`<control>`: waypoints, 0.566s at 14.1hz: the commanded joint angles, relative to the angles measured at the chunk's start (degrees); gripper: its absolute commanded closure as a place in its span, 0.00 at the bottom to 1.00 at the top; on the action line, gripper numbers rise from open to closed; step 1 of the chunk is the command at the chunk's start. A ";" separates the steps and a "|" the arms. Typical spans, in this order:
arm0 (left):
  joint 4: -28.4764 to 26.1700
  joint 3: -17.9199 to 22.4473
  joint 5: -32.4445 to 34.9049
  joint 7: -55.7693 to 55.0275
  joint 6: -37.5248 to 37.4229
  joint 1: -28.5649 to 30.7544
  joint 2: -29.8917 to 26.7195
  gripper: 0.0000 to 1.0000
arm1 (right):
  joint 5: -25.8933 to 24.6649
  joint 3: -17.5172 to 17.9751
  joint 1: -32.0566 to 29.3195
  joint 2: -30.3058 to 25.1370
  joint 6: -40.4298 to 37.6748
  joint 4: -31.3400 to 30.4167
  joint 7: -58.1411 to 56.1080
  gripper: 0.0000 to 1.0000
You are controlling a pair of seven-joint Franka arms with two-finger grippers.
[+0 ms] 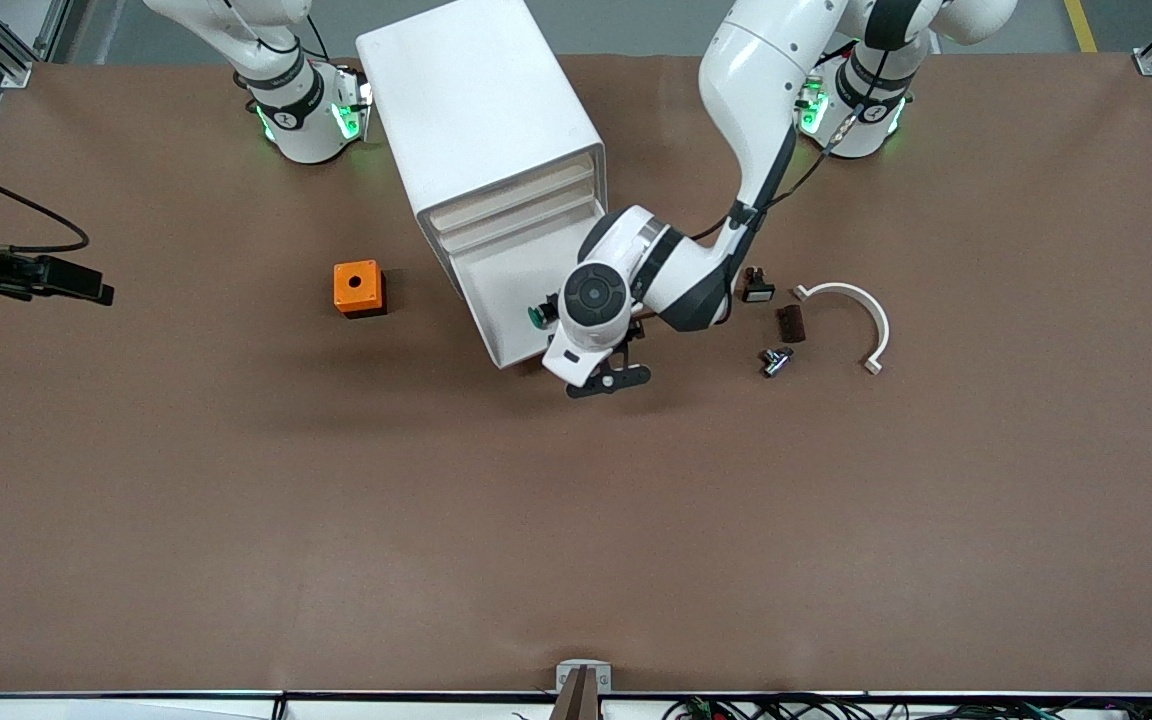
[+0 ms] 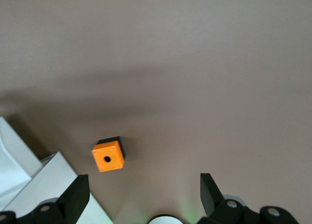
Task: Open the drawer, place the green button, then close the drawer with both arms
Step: 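Push the drawer closed into the cabinet with the left gripper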
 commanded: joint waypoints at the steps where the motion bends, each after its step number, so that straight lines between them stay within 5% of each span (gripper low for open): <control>1: -2.36 -2.96 0.32 -5.14 0.65 -1.55 -1.14 0.00 | -3.01 1.18 -1.36 0.65 -1.01 1.59 -0.92 0.00; 8: -3.07 -8.77 0.41 -17.18 0.38 -5.14 -1.23 0.00 | -3.27 1.18 -1.54 0.65 -0.92 2.38 -0.57 0.00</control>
